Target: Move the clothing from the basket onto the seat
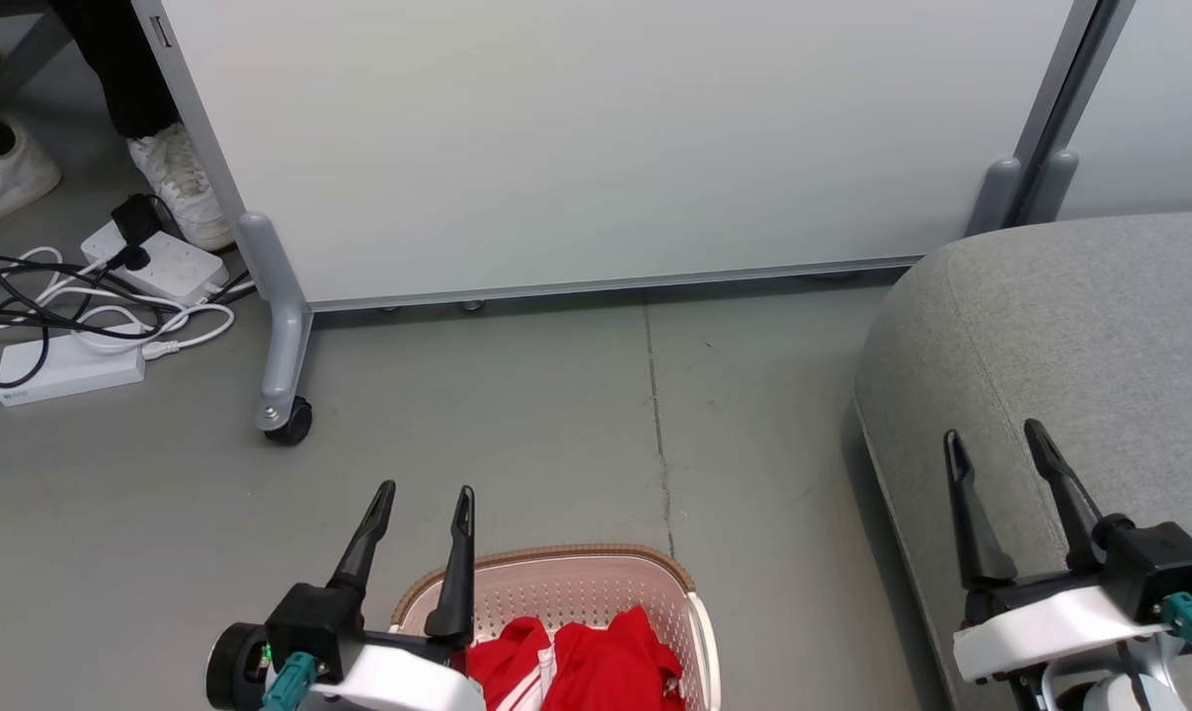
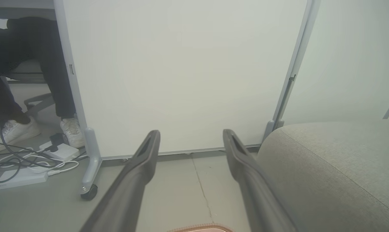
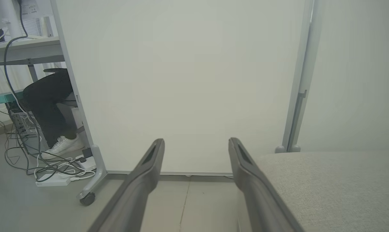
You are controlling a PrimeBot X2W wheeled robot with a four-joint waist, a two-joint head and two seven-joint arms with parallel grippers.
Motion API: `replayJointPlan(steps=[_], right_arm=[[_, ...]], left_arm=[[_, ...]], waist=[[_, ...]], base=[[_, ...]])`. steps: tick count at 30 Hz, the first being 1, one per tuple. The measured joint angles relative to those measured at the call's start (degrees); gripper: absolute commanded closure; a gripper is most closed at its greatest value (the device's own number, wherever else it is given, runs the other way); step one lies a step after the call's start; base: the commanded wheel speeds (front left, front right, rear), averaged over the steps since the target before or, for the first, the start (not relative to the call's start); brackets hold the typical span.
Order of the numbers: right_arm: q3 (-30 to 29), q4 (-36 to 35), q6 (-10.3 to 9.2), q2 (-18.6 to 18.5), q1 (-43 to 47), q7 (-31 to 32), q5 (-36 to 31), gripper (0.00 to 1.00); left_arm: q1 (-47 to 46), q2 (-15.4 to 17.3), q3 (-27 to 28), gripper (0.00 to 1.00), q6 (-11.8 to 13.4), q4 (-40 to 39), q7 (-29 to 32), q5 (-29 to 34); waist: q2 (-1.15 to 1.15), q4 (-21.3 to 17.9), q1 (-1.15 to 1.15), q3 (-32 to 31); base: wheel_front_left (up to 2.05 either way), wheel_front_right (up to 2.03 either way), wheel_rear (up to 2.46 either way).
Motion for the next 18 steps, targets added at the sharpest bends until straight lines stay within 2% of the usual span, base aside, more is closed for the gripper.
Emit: replayJointPlan(steps=[6,18], right_arm=[[-0.1,3.4,0.0,0.1,0.0,-0.5,-0.7,0.0],[0.4,4.4,0.0,0.1,-0.7,-1.3,-3.2,0.0]], left_arm=[[0.1,0.0,-1.1,0.0,-0.5,1.6,-0.6,0.8],[0.1,0.0,-2.2,0.0,-0.5,3.0,-1.5,3.6]], waist=[[0.0,0.0,0.0,-0.2],[0.0,-0.2,0.0,-0.3]], base=[[0.0,0.0,0.0],[0.0,0.0,0.0]])
